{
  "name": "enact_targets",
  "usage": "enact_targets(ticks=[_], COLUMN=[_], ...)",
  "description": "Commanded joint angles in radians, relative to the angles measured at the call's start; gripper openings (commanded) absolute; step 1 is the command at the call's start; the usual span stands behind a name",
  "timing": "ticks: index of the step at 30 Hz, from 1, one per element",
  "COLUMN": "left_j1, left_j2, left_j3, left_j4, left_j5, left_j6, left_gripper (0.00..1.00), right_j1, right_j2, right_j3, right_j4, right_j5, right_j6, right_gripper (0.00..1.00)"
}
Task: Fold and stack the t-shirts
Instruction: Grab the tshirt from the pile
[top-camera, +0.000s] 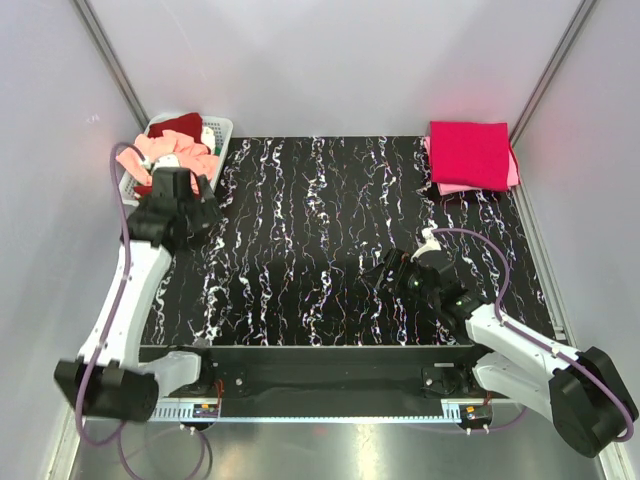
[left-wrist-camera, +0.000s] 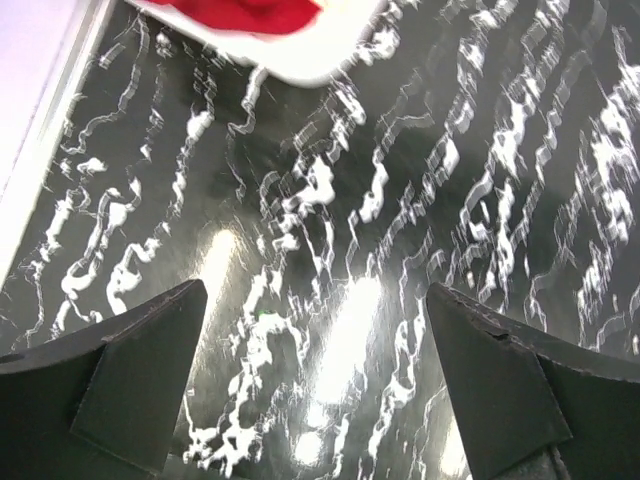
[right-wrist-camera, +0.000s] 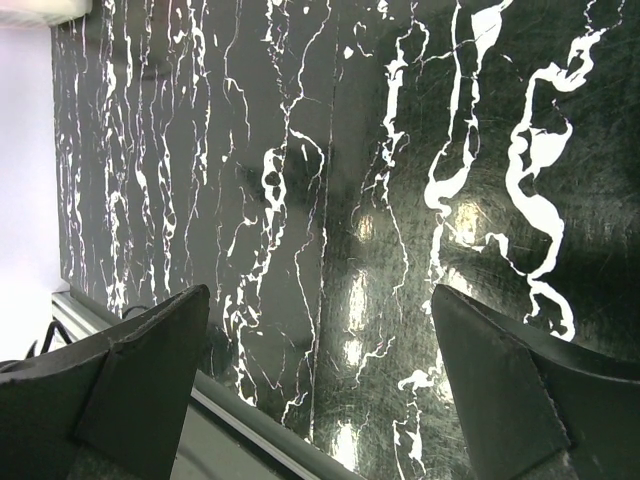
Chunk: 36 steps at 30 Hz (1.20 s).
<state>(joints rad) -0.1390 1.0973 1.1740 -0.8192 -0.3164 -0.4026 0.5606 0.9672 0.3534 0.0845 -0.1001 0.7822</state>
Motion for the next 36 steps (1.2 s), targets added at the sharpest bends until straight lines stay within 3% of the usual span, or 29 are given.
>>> enact_targets(ticks=[1,7,14,19,25,36], left_j1=[0.111,0.285,0.36,0.383,0.381,0.381], left_j2=[0.136,0.421,0.644,0.71,0.742,0.97], left_j3=[0.145,0.357,0.513,0.516,0.498,0.691], left_j4=[0.055,0.1,0.077,0.155,0.363,0.417], left_j5=[0.046,0.152,0.069,0.114,0.125,0.146], left_j6=[0.018,-0.047,-0.061,-0.053,-0.021,0.036], left_gripper=[0.99,0.96,0.95,0.92,0.9,0.86], right_j1=[0.005,0.005,0.007,0.005,0.005,0.005], right_j2=[-0.001,0.001,0.033,0.039,0.044,0.057], right_j3=[0.025,0.018,0.019,0.018,0.015,0.01], right_j4=[0.043,0.055,0.087,0.098,0.109,0.13], right_j5=[-0.013,-0.023,-0.036,-0.043,-0.043,-0.043], right_j6=[-0.008,-0.012,-0.014,-0.018,-0.015,-0.014], right_gripper=[1.0,1.0,1.0,1.0,1.0,1.0])
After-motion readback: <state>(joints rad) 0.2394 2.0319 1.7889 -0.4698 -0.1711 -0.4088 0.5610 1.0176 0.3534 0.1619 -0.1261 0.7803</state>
